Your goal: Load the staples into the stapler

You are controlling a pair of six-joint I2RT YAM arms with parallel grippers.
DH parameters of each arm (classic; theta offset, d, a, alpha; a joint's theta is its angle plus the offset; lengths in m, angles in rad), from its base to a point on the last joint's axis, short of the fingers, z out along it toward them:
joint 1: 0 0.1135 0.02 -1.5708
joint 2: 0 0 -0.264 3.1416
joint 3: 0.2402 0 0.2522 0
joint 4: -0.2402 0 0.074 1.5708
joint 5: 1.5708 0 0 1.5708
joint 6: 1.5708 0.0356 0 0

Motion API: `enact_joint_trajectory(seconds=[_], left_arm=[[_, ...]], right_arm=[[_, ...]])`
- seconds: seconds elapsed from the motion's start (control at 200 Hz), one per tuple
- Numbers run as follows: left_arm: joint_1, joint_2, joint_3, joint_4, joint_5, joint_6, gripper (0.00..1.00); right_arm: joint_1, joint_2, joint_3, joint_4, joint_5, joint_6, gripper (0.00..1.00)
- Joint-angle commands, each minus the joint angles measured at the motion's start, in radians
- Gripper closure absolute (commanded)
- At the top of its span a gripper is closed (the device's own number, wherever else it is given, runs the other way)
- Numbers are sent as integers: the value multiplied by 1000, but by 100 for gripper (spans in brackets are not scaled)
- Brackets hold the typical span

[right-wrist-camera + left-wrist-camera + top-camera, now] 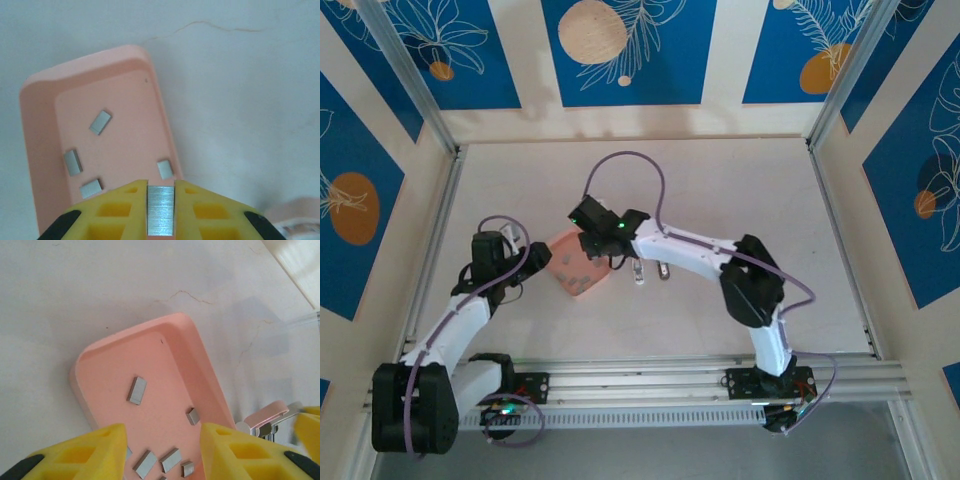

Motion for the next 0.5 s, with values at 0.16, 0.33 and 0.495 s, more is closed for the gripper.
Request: enact_joint_trajectory(seconds=[0.16, 0.33, 0.495], left_arm=[[-117, -14, -40, 196, -31, 78, 57], [-191, 60, -49, 307, -30, 149, 53], [-235, 109, -66, 395, -55, 185, 52]], right_arm=[[-5, -204, -335, 184, 160, 136, 81], [-9, -246, -422, 168, 212, 188, 81], [-10, -235, -452, 122, 213, 236, 81]])
